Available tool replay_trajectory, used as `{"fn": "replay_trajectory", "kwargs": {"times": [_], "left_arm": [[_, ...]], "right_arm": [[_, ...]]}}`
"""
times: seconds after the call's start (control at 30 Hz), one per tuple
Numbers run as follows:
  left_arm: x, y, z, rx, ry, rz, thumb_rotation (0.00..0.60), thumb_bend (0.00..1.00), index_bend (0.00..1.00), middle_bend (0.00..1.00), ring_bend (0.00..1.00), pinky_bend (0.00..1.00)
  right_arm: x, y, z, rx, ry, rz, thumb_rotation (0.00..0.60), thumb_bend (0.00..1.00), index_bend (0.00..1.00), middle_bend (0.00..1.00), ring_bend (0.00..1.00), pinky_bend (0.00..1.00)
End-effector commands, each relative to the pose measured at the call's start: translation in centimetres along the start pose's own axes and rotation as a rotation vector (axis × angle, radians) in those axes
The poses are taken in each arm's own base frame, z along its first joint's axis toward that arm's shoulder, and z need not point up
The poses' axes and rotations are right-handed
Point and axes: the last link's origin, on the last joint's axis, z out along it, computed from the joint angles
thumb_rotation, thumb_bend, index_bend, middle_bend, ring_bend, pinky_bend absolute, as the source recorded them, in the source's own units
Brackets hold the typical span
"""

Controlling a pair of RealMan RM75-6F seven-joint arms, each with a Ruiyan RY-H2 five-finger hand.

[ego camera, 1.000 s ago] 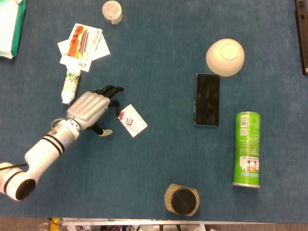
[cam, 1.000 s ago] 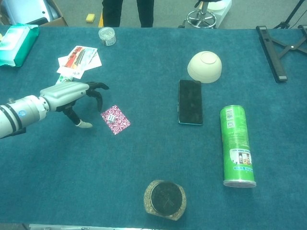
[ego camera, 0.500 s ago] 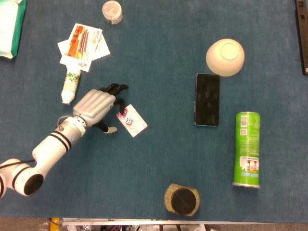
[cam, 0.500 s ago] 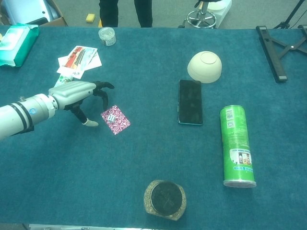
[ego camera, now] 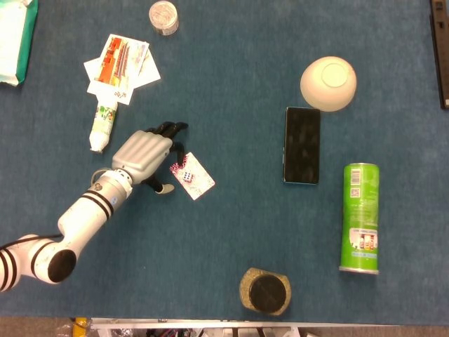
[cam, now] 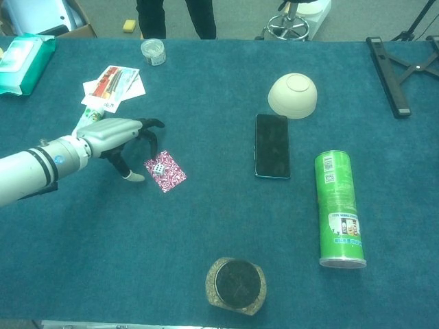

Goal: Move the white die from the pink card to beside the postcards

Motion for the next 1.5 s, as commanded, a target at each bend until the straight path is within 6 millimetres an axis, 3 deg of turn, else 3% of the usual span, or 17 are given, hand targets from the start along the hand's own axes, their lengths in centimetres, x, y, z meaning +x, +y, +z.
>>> {"fn": "replay_trajectory", "kwargs": {"times": [0.03, 0.67, 1.5], "left_arm": [[-0.1, 0.3, 0.2, 0.005, -0.002, -0.006, 0.6, 0.17, 0.45, 0.05, 0.04, 0.2], [-0.1, 3.1, 1.5, 0.012, 0.003, 0.009, 0.6, 0.17, 0.48, 0.05, 0.04, 0.19], [-0.2, 2.6, 1.8, 0.047, -0.009, 0.027, 0.6, 0.17, 0.56, 0.05, 0.04, 0.18]], "right_arm": [[0.0, 0.1, 0.0, -0.004, 0.001, 0.0, 0.6, 0.0, 0.55, 0.41, 0.43, 0.57], [0.4, 0.5, -0.3, -0.013, 0.014, 0.005, 0.6, 0.0, 0.55, 0.41, 0.43, 0.57], [0.6, 1.1, -0.7, -0.034, 0.02, 0.007, 0.6, 0.0, 0.55, 0.41, 0.43, 0.57]]}}
